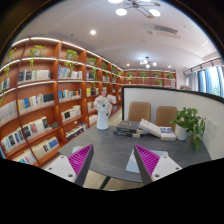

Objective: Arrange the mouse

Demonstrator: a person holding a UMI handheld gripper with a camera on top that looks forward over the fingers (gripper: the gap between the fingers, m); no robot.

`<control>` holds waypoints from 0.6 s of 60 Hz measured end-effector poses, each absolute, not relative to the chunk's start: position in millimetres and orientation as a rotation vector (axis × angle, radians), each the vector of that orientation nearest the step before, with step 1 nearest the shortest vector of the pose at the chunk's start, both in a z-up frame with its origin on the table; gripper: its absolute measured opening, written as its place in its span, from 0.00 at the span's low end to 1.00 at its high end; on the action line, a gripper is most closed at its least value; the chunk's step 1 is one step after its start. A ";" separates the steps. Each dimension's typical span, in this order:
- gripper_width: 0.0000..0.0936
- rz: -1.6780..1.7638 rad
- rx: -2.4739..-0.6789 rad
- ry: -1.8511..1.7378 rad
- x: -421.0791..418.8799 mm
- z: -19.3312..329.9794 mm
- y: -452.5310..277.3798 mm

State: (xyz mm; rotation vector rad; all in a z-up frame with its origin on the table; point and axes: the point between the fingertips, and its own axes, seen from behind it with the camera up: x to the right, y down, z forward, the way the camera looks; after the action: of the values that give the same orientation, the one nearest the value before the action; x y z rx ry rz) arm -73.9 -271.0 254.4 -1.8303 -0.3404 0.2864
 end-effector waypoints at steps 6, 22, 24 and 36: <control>0.87 0.255 -1.843 -0.321 -69.1 253.2 -274.3; 0.87 0.229 -1.965 -0.259 -150.2 163.0 -285.3; 0.87 0.238 -1.989 -0.251 -165.1 148.5 -289.4; 0.85 0.240 -2.108 -0.250 -256.5 70.1 -295.5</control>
State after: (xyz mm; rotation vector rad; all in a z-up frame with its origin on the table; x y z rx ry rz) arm -256.5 -295.5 70.1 -2.1076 -0.2498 0.2401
